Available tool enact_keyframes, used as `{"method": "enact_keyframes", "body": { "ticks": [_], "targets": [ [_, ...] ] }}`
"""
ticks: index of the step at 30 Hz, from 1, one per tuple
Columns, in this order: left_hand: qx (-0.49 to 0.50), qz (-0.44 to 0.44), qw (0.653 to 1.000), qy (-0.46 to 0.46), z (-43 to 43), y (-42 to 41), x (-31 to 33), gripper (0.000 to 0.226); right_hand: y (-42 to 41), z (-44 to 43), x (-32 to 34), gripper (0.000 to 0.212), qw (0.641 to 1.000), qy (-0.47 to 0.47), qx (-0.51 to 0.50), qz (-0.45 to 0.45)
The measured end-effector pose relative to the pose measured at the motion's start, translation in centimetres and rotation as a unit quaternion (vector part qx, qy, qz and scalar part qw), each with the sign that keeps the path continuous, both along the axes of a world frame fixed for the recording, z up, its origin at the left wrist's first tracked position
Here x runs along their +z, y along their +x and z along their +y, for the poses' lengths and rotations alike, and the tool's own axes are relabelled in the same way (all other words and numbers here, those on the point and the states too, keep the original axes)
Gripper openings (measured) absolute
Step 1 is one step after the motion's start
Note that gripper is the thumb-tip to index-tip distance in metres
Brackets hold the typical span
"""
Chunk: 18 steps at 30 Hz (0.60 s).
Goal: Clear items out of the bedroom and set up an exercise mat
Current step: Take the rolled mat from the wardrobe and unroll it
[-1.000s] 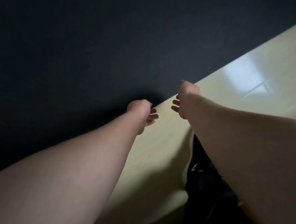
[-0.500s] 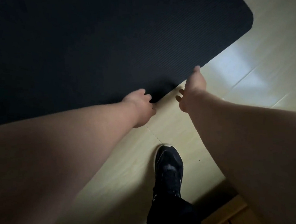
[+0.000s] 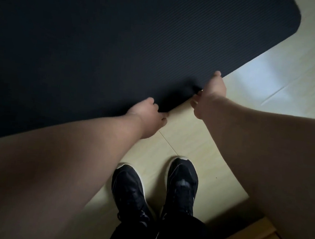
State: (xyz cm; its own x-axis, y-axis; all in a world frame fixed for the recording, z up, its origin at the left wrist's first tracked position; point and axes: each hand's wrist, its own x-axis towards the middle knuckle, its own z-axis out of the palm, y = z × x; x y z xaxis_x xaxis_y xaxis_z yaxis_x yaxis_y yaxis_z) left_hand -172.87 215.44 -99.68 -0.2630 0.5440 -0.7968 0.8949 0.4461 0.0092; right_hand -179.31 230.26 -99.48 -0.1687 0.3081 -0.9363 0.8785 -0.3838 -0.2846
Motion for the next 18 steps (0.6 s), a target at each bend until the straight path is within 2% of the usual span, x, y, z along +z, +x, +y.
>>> {"method": "enact_keyframes", "body": {
  "ticks": [4,7,9,11,13,15,18],
  "targets": [
    [0.067,0.062,0.996,0.018,-1.5,-1.2,-0.1,0.059,-1.7,-2.4,-0.5,0.056,0.999,-0.002,0.015,0.048],
    [0.185,0.108,0.977,0.016,-3.0,-2.9,0.2,0.059,-4.5,-4.6,-0.1,0.046,0.992,-0.052,0.023,0.111],
    [0.281,0.142,0.949,0.019,-3.9,-4.2,0.3,0.062,-6.1,-6.2,0.6,0.046,0.986,-0.084,0.052,0.136],
    [0.349,0.126,0.928,0.040,-4.5,-4.9,0.7,0.062,-6.7,-7.6,1.0,0.051,0.983,-0.081,0.090,0.136],
    [0.409,0.058,0.907,0.083,-5.2,-4.2,1.6,0.066,-6.0,-8.6,1.4,0.051,0.981,-0.059,0.134,0.127],
    [0.507,-0.006,0.855,0.113,-6.2,-2.7,2.8,0.070,-4.3,-9.3,2.2,0.049,0.976,-0.035,0.189,0.101],
    [0.667,-0.040,0.733,0.130,-8.9,0.8,4.4,0.066,-0.7,-10.6,3.4,0.051,0.967,-0.007,0.250,0.049]
  ]
}}
